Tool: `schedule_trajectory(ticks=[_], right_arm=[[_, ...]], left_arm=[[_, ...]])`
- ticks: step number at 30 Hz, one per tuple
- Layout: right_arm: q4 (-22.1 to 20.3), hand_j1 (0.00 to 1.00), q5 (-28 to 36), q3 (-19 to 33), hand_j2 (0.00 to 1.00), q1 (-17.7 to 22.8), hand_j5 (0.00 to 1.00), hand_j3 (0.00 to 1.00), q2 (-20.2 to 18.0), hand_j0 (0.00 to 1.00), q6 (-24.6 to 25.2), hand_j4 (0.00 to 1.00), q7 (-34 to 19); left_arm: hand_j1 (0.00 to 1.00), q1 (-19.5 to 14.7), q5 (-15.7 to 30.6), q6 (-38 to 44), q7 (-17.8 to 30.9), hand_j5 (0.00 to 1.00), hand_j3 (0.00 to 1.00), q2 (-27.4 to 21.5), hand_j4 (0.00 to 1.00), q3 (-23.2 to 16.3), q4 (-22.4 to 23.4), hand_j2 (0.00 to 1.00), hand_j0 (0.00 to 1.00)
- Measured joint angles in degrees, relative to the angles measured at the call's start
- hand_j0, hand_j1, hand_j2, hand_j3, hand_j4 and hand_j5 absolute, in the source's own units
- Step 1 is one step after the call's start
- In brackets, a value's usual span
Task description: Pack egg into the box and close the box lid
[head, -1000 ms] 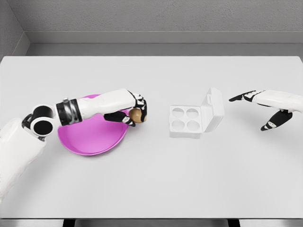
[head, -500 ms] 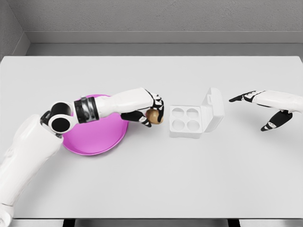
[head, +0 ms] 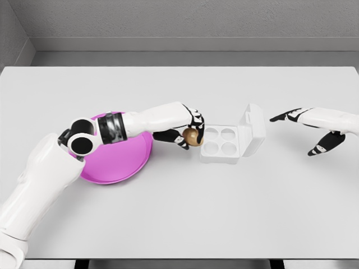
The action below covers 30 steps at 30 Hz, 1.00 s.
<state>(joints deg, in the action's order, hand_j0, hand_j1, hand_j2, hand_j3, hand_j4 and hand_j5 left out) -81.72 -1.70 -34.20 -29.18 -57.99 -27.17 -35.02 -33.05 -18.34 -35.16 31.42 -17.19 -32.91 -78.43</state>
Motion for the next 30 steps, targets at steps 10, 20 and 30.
schedule_trajectory(ticks=[10,20,30], right_arm=[[0.08,1.0,-0.02,-0.01,1.0,0.26,1.0,1.0,0.02,1.0,-0.01,1.0,0.0],[0.09,1.0,-0.02,-0.01,1.0,0.35,1.0,1.0,-0.17,1.0,-0.01,1.0,0.0],[0.09,1.0,-0.02,-0.01,1.0,0.35,1.0,1.0,-0.2,1.0,-0.02,1.0,0.0]], left_arm=[[0.3,-0.97,-0.13,0.0,0.01,0.3,0.3,2.69,0.3,0.07,1.97,0.3,0.3],[0.31,-1.14,5.28,0.02,-0.45,0.31,0.31,5.75,0.31,0.68,6.23,0.31,0.31],[0.3,-0.88,9.58,0.03,-0.6,0.3,0.3,6.17,0.3,0.67,8.41,0.3,0.3]])
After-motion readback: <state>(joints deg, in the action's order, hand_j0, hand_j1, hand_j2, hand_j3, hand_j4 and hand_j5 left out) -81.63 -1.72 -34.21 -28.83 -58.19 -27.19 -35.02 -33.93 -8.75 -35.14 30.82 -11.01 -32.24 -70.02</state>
